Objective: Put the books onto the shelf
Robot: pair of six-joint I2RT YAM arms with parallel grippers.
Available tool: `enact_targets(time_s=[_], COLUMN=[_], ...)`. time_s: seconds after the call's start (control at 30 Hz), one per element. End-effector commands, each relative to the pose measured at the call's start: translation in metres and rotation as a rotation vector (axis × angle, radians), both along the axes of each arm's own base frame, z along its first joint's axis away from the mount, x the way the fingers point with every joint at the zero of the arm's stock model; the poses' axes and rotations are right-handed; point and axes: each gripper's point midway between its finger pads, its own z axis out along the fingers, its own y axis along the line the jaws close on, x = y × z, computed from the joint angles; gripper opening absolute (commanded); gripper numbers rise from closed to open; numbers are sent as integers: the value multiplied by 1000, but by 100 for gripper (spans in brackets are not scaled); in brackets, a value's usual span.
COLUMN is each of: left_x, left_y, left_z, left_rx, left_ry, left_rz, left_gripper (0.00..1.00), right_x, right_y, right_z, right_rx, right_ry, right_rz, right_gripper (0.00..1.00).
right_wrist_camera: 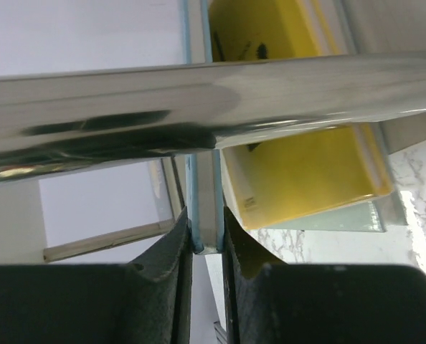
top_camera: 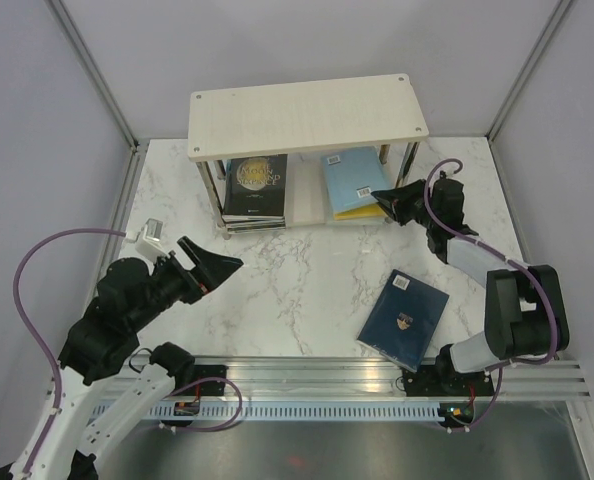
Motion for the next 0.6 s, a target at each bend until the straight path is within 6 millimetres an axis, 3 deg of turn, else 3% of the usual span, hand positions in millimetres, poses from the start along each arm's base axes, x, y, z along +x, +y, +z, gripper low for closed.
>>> enact_targets(time_s=[0.0, 0.07, 0.1, 0.17, 0.2, 0.23, 0.27, 0.37, 0.57], left_x=[2, 4, 5, 6, 7, 7, 6, 5, 1], left_y=[-3, -4, -5, -6, -7, -7, -7, -6, -8], left_z=[9, 9, 9, 9, 8, 8, 8, 5, -6], left_rx=[27, 31, 30, 30, 32, 32, 30, 25, 20], left_ry=[-37, -35, -35, -35, -33, -33, -34, -30, -9], left_rz=[-30, -33, -36, -39, -39, -42, -43, -41, -51], left_gripper=[100, 100, 100, 100, 100, 100, 100, 100, 100], right_x=[1, -1, -3, -5, -7, -9, -9, -13, -23], right_y=[-7, -6, -5, -6, -8, -9, -13, -19, -29], right_z=[-31, -41, -46, -51, -53, -52, -51, -48, -34], right_rx=[-62, -74, -80, -101, -104, -109, -121, -146, -188], right_ry=[84, 118, 140, 159, 171, 172, 173, 181, 177], right_rz=[-19, -4, 5, 14, 13, 10, 4, -6, 10], right_gripper=[0, 4, 14, 40, 58, 65, 79, 89, 93])
